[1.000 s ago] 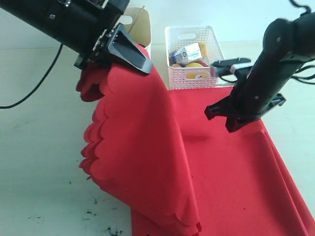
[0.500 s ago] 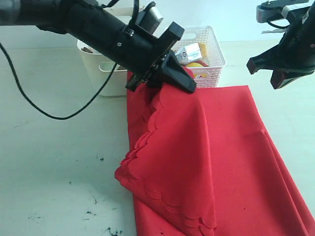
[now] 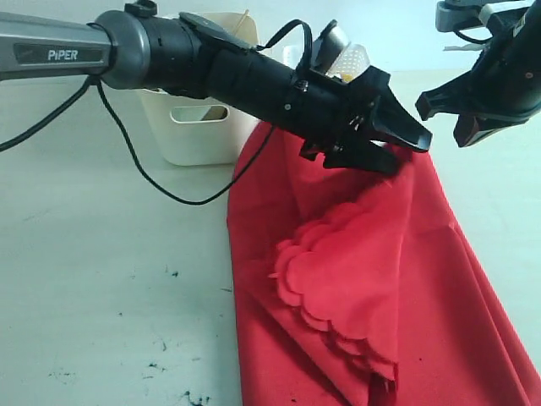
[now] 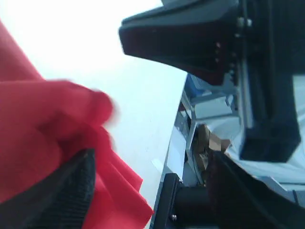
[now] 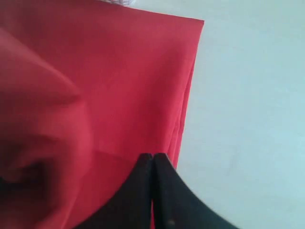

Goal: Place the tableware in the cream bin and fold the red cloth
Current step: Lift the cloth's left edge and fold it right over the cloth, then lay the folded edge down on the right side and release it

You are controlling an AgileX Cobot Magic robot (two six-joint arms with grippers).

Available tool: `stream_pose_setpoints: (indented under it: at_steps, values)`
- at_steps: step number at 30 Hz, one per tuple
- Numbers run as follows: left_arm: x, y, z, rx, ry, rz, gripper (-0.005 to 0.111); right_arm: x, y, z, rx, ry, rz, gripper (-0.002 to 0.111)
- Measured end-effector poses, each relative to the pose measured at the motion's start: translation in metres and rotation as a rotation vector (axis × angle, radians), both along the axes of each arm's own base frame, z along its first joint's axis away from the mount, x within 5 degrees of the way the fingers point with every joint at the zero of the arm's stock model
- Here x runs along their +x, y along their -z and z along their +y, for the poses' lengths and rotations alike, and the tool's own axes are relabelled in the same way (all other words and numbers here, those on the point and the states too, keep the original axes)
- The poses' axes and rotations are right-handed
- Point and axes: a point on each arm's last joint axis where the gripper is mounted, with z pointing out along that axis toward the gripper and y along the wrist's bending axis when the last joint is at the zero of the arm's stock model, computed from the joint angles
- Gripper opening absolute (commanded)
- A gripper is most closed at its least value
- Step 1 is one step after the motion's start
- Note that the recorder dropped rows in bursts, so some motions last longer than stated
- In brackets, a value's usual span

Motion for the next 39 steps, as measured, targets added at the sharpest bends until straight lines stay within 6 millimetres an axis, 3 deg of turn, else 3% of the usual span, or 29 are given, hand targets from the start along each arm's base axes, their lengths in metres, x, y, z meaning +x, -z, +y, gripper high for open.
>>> stream_pose_setpoints:
  at_steps: [5,11,16,22,31,39]
  values:
    - [-0.001,0.001,-0.004,-0.035,0.118,-0.056,0.065,-0.002,-0.006,0.0,0.005,-0.001,-0.017,0.0]
    - [0.013,-0.002,0.013,0.046,0.12,-0.1,0.048,-0.006,-0.017,-0.001,0.013,-0.002,-0.05,0.0]
    - [0.022,-0.009,0.04,0.266,0.115,-0.153,0.048,-0.009,-0.022,0.0,0.043,-0.003,-0.061,0.0]
    - [0.025,0.008,0.061,0.531,0.133,-0.187,0.048,-0.009,-0.022,0.001,0.052,-0.007,-0.058,0.0]
    - [0.027,0.042,0.058,0.543,0.091,-0.114,0.048,-0.009,-0.022,0.001,0.052,-0.012,-0.059,0.0]
    - [0.027,0.066,0.042,0.439,0.042,-0.026,0.048,-0.009,-0.022,0.001,0.052,-0.012,-0.06,0.0]
